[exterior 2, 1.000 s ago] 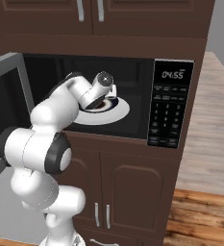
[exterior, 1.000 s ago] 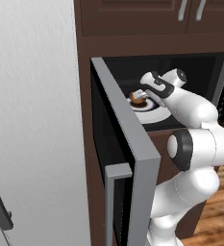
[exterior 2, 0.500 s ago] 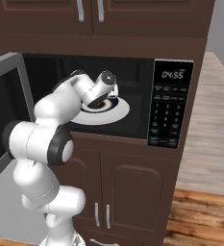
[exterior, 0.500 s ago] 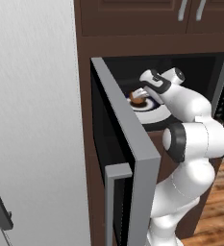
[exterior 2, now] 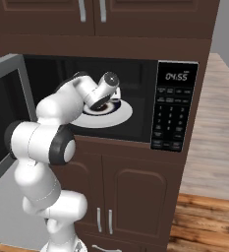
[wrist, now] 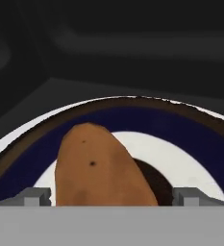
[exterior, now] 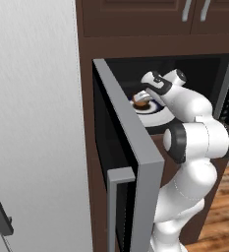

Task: Retrieve the reheated potato from the microwave, then place the potato, cheese, and condiment on the cutting board.

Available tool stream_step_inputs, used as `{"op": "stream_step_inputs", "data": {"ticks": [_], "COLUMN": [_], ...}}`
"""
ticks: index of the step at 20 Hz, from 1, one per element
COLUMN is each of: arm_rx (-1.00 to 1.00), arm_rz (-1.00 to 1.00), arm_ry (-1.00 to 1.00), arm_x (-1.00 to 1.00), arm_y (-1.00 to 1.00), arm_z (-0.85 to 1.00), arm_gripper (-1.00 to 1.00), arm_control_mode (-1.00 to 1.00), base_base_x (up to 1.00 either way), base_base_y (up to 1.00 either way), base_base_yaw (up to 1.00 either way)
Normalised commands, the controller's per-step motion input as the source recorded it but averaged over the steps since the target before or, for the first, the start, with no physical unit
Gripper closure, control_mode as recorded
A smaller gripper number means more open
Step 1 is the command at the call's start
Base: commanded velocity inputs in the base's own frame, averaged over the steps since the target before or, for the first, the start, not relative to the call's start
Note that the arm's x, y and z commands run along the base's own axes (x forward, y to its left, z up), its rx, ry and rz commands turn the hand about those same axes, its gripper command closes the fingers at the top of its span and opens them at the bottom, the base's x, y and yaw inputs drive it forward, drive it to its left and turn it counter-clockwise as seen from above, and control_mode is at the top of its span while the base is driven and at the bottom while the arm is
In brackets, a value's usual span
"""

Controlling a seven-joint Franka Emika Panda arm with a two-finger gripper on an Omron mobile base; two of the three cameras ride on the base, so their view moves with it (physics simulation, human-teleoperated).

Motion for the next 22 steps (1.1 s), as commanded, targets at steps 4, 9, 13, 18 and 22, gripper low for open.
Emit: {"op": "stream_step_inputs", "data": {"ticks": [4,9,13,18,22], "arm_rx": [0.0,0.0,0.0,0.0,0.0], "arm_rz": [0.01,0.02,0.02,0.02,0.0], "arm_ry": [0.02,0.0,0.0,0.0,0.0], "arm_x": [0.02,0.07,0.03,0.05,0.03], "arm_y": [0.1,0.09,0.09,0.11,0.13], "arm_z": [-0.2,-0.15,-0.19,-0.21,-0.24], "arm_gripper": [-1.0,-1.0,-1.0,-1.0,-1.0], "arm_control_mode": [-1.0,-1.0,-1.0,-1.0,-1.0], "base_base_x": [0.0,0.0,0.0,0.0,0.0], "base_base_y": [0.0,0.0,0.0,0.0,0.0], "base_base_yaw": [0.0,0.0,0.0,0.0,0.0]}}
